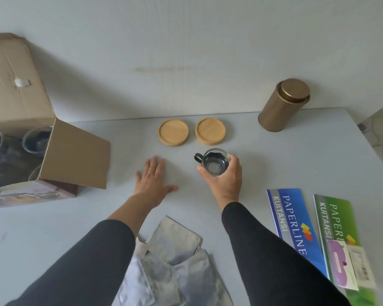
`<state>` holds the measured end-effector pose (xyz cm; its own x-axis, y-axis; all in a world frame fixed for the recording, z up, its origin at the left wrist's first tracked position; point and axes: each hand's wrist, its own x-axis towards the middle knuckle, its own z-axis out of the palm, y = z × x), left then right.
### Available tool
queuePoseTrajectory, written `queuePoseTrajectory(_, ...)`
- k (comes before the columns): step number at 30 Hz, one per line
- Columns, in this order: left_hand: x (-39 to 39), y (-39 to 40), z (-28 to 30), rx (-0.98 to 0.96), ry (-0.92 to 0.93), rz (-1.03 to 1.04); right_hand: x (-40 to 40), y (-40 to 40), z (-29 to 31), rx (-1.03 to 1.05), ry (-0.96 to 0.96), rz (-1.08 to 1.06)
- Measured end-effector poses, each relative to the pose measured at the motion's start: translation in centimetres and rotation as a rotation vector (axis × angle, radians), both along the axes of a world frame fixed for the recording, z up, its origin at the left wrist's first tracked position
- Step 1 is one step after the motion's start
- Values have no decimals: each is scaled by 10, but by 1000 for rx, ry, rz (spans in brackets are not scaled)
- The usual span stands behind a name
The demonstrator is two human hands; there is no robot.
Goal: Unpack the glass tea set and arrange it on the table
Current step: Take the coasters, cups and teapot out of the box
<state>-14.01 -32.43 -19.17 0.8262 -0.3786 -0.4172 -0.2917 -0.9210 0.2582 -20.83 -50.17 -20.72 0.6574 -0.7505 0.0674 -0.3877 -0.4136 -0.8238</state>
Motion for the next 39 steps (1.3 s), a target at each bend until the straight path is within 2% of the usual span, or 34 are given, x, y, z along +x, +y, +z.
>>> queuePoseTrajectory(5, 0, 1, 6, 16, 11, -19, -6, -3, 10, -40, 50, 80)
queuePoseTrajectory(12, 18, 31, 54, -24, -178, -25, 15, 15, 72, -411, -74, 115)
queuePoseTrajectory(18, 57, 107, 106, -61, -357, 60, 68, 110, 125, -482, -153, 349)
queuePoseTrajectory(22, 80, 192, 114, -8, -378, 107, 96, 197, 137, -538, -222, 512)
queuePoseTrajectory(25, 95, 256, 112, 42, -377, 117, 115, 252, 137, -567, -125, 658)
queuePoseTrajectory(28, 104, 303, 109, 118, -344, 86, 136, 291, 130, -600, 86, 725)
queuePoseTrajectory(34, 111, 325, 97, 70, -336, 19, 170, 321, 116, -642, 427, 676)
queuePoseTrajectory(39, 110, 327, 90, 20, -365, 27, 185, 338, 110, -708, 529, 610)
